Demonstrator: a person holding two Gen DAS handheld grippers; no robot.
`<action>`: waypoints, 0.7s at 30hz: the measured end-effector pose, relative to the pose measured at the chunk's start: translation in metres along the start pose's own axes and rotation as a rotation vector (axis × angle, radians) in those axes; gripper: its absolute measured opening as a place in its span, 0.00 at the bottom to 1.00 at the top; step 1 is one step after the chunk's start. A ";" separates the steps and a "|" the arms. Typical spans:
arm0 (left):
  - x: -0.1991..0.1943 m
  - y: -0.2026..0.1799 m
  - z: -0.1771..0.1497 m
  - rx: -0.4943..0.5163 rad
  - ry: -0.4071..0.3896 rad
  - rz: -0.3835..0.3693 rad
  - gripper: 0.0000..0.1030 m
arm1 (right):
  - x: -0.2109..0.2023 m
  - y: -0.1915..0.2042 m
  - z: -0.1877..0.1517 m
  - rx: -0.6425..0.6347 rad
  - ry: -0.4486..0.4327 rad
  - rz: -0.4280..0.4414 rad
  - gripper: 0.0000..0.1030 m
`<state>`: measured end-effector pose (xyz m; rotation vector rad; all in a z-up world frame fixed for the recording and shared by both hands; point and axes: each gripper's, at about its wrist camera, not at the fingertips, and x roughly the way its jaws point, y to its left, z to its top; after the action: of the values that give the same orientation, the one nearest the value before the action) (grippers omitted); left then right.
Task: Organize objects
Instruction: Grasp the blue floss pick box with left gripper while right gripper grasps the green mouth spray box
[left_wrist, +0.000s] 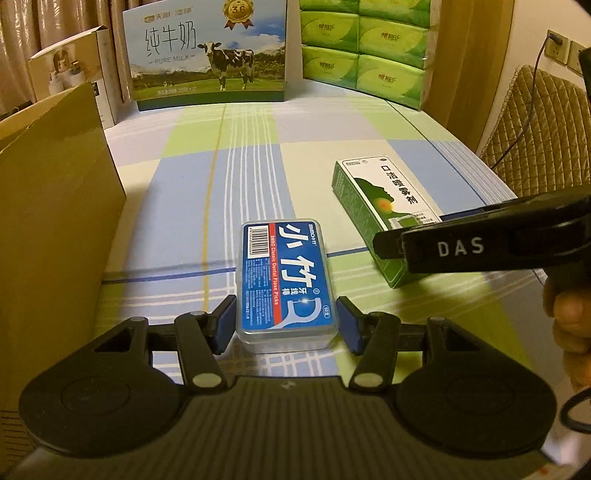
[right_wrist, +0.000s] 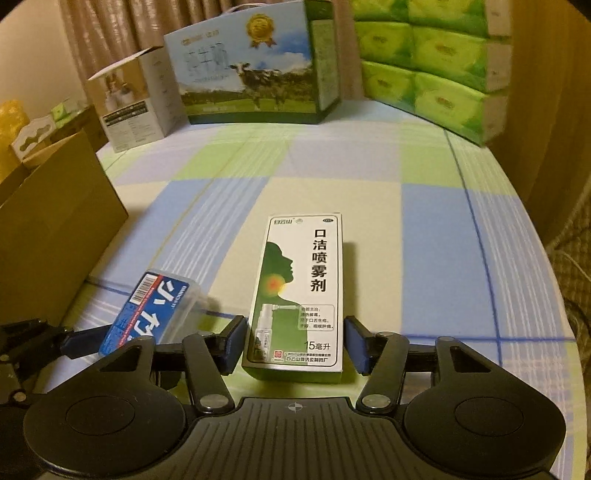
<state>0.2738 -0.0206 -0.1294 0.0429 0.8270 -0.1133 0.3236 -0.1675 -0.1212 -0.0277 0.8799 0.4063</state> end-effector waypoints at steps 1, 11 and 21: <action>-0.001 0.000 0.000 0.000 0.003 0.001 0.51 | -0.004 -0.002 -0.002 0.009 0.008 -0.012 0.52; -0.036 -0.013 -0.030 0.018 0.039 -0.024 0.51 | -0.065 -0.003 -0.053 0.074 0.135 -0.072 0.52; -0.074 -0.016 -0.065 0.044 0.060 -0.030 0.56 | -0.084 0.002 -0.069 0.095 0.122 -0.047 0.62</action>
<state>0.1741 -0.0253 -0.1188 0.0755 0.8853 -0.1593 0.2246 -0.2065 -0.1018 0.0140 1.0165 0.3214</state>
